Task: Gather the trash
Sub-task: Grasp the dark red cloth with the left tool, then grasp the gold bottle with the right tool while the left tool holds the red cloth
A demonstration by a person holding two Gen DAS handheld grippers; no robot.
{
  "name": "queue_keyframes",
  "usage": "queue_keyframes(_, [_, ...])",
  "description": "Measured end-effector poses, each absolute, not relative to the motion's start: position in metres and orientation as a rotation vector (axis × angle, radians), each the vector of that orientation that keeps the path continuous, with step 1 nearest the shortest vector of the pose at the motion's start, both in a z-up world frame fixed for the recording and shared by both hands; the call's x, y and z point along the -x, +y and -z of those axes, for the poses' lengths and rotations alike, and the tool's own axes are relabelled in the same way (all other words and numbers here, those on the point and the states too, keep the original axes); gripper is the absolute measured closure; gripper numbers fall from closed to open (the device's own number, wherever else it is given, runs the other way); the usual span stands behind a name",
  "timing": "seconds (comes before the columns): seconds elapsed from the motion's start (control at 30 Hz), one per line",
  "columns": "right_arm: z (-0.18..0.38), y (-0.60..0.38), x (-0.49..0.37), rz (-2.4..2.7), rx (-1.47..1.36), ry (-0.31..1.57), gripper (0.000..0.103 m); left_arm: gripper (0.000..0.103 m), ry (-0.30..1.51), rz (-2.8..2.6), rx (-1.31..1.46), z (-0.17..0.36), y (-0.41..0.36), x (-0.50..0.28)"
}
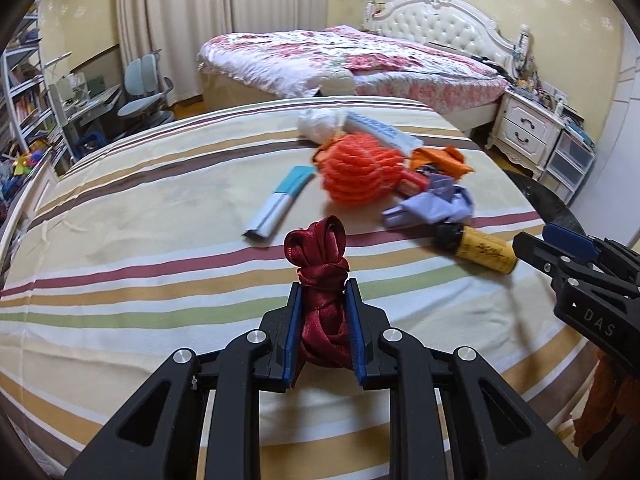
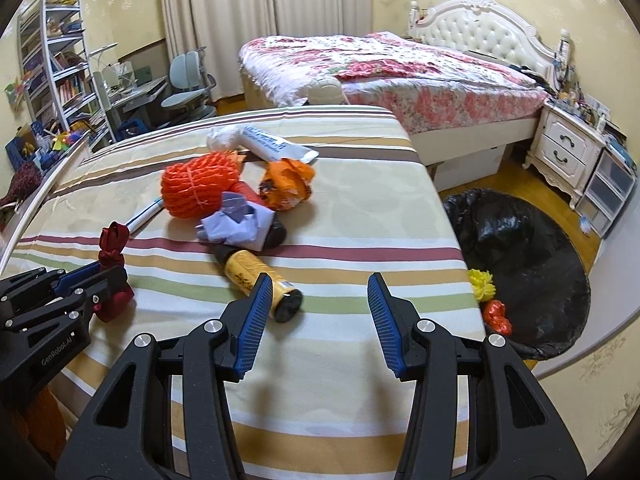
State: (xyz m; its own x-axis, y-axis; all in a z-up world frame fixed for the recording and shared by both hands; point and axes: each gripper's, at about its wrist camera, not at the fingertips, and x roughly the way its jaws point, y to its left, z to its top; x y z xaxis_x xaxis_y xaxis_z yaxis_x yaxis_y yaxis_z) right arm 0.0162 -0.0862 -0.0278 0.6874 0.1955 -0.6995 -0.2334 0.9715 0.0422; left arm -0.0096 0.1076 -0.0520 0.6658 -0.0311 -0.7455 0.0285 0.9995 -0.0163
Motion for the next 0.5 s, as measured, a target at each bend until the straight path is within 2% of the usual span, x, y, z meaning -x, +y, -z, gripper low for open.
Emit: queue_keyframes(0.5, [0.044, -0.043, -0.020, -0.369, 0.109, 0.860, 0.054, 0.081, 0.851, -0.029, 0.060, 0.059, 0.145, 0.009])
